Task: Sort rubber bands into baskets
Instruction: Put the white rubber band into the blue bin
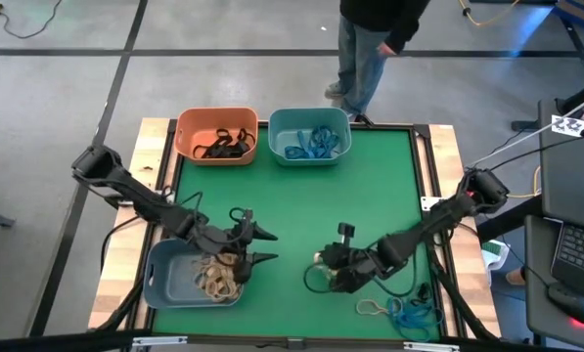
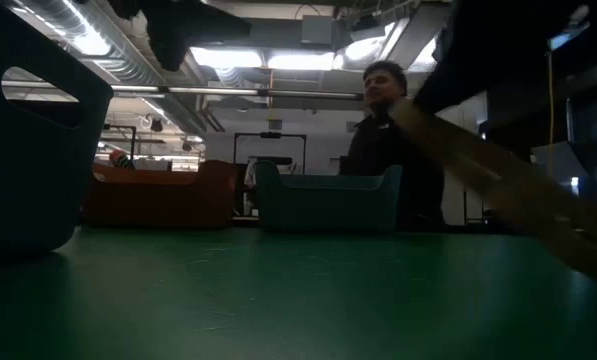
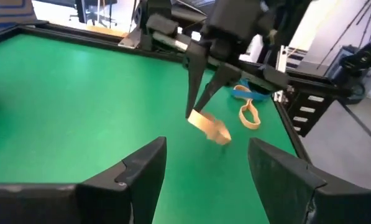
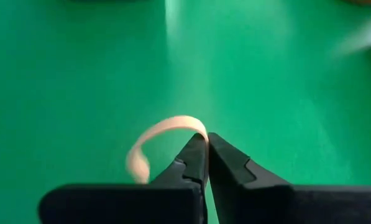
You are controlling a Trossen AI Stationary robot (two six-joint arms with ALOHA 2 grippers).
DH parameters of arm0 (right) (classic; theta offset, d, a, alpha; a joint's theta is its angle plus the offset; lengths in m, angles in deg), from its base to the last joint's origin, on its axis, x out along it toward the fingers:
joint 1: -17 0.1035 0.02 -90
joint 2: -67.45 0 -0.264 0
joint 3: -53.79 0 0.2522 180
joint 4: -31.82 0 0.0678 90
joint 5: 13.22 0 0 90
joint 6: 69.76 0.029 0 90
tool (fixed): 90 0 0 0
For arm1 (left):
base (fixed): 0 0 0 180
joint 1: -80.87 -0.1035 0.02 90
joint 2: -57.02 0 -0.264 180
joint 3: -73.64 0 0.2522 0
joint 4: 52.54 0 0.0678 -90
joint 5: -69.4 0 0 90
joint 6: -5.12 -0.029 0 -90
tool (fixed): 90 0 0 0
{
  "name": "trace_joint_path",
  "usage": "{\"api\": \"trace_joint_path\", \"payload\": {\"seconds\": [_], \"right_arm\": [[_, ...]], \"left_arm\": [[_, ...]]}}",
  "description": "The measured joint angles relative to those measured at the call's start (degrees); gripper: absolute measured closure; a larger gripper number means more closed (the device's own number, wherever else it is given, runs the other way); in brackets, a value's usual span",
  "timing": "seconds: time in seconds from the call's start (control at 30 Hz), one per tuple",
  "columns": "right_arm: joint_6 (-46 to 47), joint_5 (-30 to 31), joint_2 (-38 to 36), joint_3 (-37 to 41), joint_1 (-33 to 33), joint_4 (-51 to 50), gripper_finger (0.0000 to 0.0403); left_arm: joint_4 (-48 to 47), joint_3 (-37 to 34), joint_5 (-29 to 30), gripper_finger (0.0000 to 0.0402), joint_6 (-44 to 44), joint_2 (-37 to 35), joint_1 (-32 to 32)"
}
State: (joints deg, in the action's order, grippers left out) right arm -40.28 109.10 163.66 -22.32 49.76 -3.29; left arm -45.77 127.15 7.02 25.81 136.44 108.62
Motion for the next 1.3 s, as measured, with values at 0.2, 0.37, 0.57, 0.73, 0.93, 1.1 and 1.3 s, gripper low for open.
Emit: {"api": "trace_joint_path", "payload": {"seconds": [0.2,0.37,0.57,0.73,0.93,1.1,1.3], "right_arm": [[-9.34,3.02,0.00,0.00,-0.32,7.12,0.0396],[-13.63,6.20,0.00,-0.01,-0.27,8.40,0.0400],[-19.04,9.68,0.00,-2.04,-0.71,8.51,0.0398],[-22.33,12.23,0.00,-3.13,-0.58,8.45,0.0398],[-23.80,12.16,0.00,-3.17,-0.91,8.86,0.0398],[-23.83,12.13,0.00,-3.17,-0.95,8.99,0.0398],[-28.16,12.07,0.14,-3.17,-1.80,15.91,0.0398]], "left_arm": [[6.33,0.01,-0.06,0.0178,0.18,6.85,-1.47],[12.08,0.06,-0.64,0.0178,0.27,10.87,-2.43],[18.41,0.32,-5.14,0.0178,1.12,14.52,-3.96],[21.78,0.37,-8.83,0.0178,1.98,15.18,-3.90],[23.65,0.39,-10.09,0.0178,1.22,14.68,-3.26],[26.11,0.39,-9.99,0.0178,0.91,14.61,-3.59],[27.00,0.44,-9.21,0.0178,-0.22,16.78,-4.82]]}}
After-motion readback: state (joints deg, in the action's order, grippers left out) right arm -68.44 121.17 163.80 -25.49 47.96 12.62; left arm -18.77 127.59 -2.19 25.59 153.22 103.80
